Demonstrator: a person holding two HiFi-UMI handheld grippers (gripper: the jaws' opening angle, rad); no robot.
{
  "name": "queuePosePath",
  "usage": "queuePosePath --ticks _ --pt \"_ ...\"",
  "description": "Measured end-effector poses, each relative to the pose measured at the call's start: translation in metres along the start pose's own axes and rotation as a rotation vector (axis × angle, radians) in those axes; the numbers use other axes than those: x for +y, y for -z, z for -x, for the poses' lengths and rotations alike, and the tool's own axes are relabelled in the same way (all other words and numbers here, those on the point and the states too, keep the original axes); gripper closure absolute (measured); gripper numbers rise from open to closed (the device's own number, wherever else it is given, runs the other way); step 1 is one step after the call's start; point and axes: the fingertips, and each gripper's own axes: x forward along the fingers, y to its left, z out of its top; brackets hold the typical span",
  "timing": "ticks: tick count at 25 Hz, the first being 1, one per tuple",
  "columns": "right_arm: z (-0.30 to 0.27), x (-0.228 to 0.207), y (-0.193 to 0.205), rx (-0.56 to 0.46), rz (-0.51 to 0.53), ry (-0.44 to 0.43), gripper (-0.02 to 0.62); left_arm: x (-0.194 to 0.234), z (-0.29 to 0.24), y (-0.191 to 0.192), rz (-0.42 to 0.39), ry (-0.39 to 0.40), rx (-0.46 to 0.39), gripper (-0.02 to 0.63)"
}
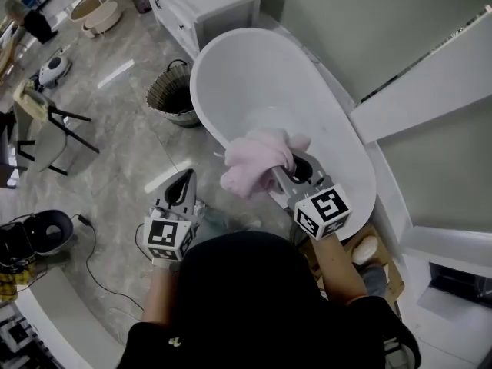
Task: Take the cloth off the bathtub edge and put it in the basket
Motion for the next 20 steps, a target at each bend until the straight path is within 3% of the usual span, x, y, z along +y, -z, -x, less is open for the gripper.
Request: queuePosePath --ticks 6,11,20 --pt "-0.097 0.036 -0.027 0.015 -0.005 -0.052 0.511 0.105 0.013 -0.015 0.051 -0.077 -0.018 0.6" --pt "-0.176 0.069 -0.05 0.019 0.0 -0.092 0.511 0.184 0.028 -0.013 0.048 -0.094 -0.03 0.6" --pt "-0.283 0.115 -0.069 0.023 -0.022 -0.122 0.511 0.286 0.06 -0.005 0.071 -0.151 -0.024 0.6"
